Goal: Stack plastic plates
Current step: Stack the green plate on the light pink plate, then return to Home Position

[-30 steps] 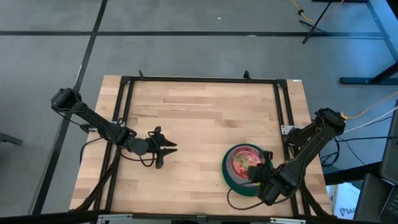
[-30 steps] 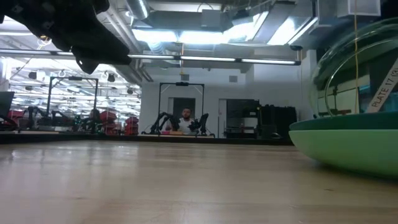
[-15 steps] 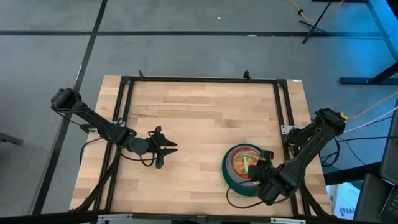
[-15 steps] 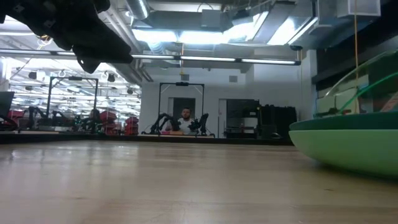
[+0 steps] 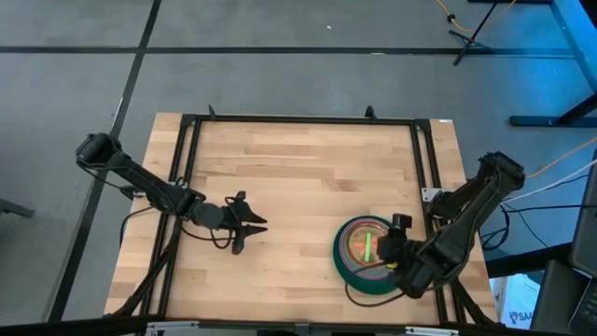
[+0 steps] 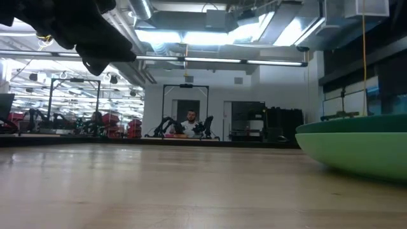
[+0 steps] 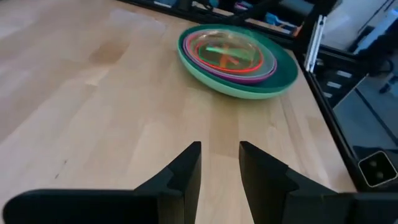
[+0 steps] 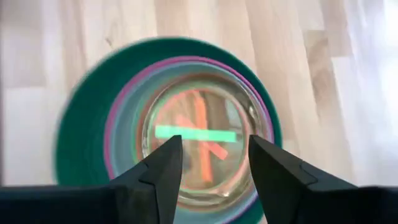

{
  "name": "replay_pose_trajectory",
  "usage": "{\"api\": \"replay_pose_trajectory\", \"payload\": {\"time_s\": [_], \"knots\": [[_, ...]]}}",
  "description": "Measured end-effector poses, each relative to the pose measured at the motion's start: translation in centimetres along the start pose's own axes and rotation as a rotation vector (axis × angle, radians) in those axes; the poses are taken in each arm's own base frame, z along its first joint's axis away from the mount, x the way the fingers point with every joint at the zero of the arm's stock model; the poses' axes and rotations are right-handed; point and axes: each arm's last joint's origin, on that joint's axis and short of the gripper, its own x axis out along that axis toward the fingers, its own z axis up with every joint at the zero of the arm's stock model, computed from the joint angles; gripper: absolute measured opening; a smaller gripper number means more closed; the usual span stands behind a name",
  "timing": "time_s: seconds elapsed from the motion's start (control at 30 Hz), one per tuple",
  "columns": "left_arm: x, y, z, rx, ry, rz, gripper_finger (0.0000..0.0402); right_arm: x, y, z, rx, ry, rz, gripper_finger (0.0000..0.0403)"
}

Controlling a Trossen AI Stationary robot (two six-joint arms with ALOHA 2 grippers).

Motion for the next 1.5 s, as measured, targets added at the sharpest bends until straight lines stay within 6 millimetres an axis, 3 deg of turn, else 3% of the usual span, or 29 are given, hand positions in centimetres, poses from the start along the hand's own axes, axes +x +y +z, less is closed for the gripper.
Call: {"api": "replay_pose_trajectory", "payload": {"time_s": [0.23, 0.4, 0.57, 0.8, 1.03, 1.3, 1.5], "knots": [[0.4, 0.1, 1.1, 0.038, -0.074, -0.066, 0.0102, -0.3, -0.1, 0.5, -0.027, -0.114, -0.029, 0.0173], [1.5, 0.4, 2.0, 0.132, -0.149, -0.161, 0.0102, 1.3, -1.3, 1.2, -0.059, -0.186, -0.085, 0.0172], [2.2, 1.5, 2.6, 0.287, -0.205, -0.102, 0.0100, 4.0, -4.6, 1.5, -0.057, -0.296, 0.047, 0.0172], [2.2, 3.6, 4.1, 0.347, -0.259, -0.087, 0.0069, 6.6, -10.9, -0.3, 0.001, -0.579, 0.180, 0.0166], [1.7, 5.3, 5.3, 0.354, -0.291, -0.021, 0.0037, 8.2, -15.1, -2.5, 0.029, -0.788, 0.293, 0.0097], [-0.4, 7.2, 5.4, 0.331, -0.301, 0.051, 0.0002, 7.6, -17.4, -3.6, -0.007, -0.872, 0.268, 0.0008], [-3.6, 9.0, 3.4, 0.297, -0.376, 0.050, 0.0005, 6.3, -18.2, -4.2, -0.035, -0.950, 0.273, 0.0013]]}}
